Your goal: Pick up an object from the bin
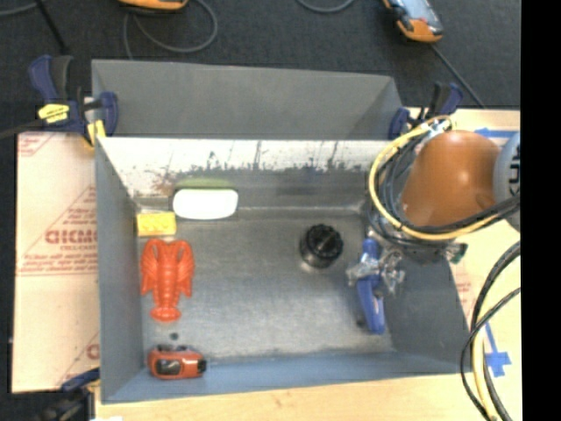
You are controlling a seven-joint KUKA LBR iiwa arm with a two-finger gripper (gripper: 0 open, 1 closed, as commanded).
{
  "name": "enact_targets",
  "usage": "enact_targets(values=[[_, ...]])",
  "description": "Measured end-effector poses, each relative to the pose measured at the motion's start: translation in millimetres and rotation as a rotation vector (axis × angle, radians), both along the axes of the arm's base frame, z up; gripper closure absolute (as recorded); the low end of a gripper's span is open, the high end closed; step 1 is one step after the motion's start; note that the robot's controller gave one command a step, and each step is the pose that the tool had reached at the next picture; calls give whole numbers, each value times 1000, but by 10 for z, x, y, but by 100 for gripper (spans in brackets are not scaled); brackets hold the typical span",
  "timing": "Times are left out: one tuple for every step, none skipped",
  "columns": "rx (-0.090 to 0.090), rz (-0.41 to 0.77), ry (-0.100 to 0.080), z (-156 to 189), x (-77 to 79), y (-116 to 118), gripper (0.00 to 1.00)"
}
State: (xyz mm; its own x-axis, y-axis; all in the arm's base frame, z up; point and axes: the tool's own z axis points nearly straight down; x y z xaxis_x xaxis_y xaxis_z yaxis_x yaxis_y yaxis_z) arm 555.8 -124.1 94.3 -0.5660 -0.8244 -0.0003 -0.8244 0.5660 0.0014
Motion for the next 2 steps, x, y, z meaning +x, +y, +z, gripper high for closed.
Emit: enact_targets(values=[[1, -1, 2, 191, -2, 4, 100], [1, 0, 1, 410, 0, 4, 100]])
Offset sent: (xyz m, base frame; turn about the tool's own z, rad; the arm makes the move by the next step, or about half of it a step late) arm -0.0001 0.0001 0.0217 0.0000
